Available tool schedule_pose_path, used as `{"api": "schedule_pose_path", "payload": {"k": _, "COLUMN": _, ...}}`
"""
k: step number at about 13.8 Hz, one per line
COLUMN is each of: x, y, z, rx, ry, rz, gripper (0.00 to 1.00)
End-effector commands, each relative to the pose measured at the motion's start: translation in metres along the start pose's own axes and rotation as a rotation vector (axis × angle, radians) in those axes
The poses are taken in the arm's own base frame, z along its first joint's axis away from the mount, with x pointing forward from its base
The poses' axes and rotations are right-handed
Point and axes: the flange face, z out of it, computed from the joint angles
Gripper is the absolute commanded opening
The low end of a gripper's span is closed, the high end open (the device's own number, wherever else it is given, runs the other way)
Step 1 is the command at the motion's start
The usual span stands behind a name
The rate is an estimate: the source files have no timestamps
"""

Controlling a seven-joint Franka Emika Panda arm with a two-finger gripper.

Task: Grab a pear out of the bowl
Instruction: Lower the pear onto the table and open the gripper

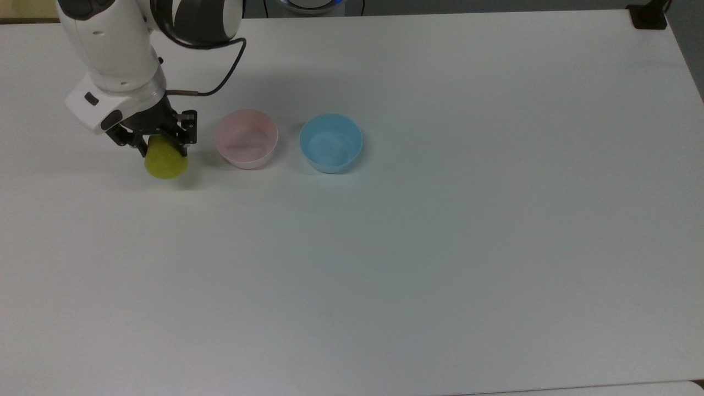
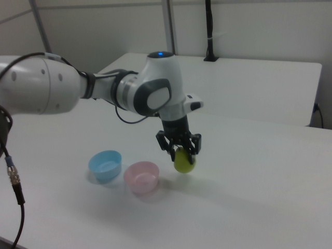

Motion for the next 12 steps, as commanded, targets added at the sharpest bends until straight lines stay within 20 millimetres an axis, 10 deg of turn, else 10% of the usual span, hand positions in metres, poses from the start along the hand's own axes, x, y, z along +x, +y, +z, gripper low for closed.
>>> {"api": "schedule_pose_path", "payload": {"k": 1, "x": 0.006, "y": 0.015, "z": 0.023, "rx": -0.019, "ry": 0.013, "rz": 0.009, "gripper": 0.4}}
{"api": "schedule_pose_path", "payload": {"k": 6, "x": 0.005, "y": 0.022, "z": 0.049, "rx": -0.04, "ry": -0.02, "rz": -0.002, "gripper": 0.44}}
{"api": "schedule_pose_path", "payload": {"k": 10, "x": 0.004, "y": 0.023, "z": 0.043, "rx": -0.04, "ry": -0.015, "rz": 0.01, "gripper": 1.0}}
{"api": "schedule_pose_path", "payload": {"k": 12, "x": 0.003, "y": 0.023, "z": 0.026, "rx": -0.045, "ry": 0.001, "rz": 0.015, "gripper": 1.0}}
